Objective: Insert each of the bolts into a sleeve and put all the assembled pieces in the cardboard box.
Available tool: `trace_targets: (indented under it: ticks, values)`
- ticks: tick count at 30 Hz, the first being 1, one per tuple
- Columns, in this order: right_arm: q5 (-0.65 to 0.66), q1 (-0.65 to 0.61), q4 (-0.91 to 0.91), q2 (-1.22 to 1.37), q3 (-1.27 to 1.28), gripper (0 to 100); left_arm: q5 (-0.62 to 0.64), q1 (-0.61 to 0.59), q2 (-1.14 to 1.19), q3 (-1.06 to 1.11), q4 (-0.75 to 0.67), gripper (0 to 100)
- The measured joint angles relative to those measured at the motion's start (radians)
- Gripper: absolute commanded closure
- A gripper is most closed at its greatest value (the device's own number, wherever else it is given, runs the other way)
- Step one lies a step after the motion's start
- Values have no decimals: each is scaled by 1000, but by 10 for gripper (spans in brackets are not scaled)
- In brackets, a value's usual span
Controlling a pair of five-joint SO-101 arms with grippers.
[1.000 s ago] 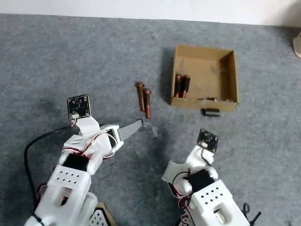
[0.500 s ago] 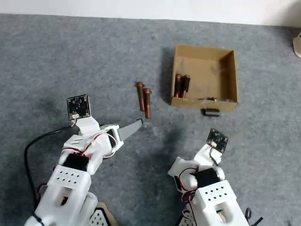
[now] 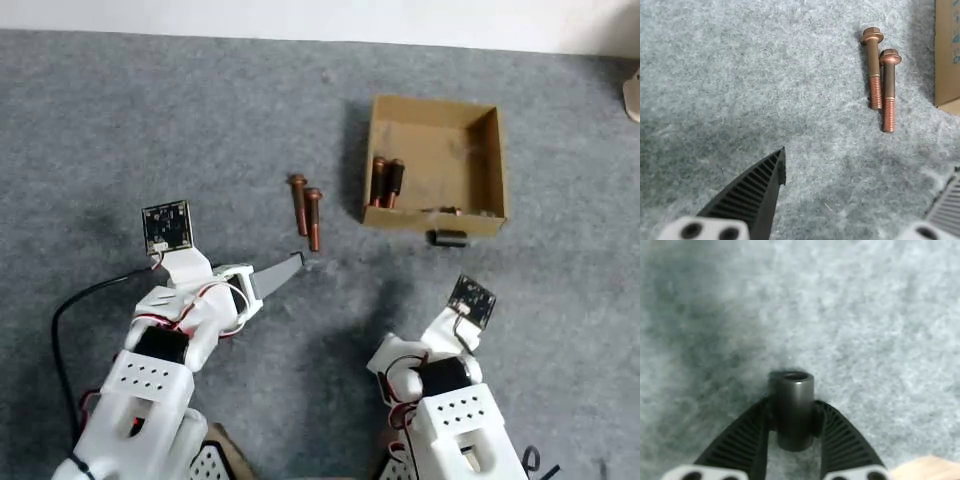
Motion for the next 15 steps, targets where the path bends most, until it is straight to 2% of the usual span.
trace_targets:
  ticks: [6,15]
  values:
    - [2,92,83,-3,-38,995,0,0,0,0,0,550]
    - [3,347,193,15,-199,995,0,0,0,0,0,550]
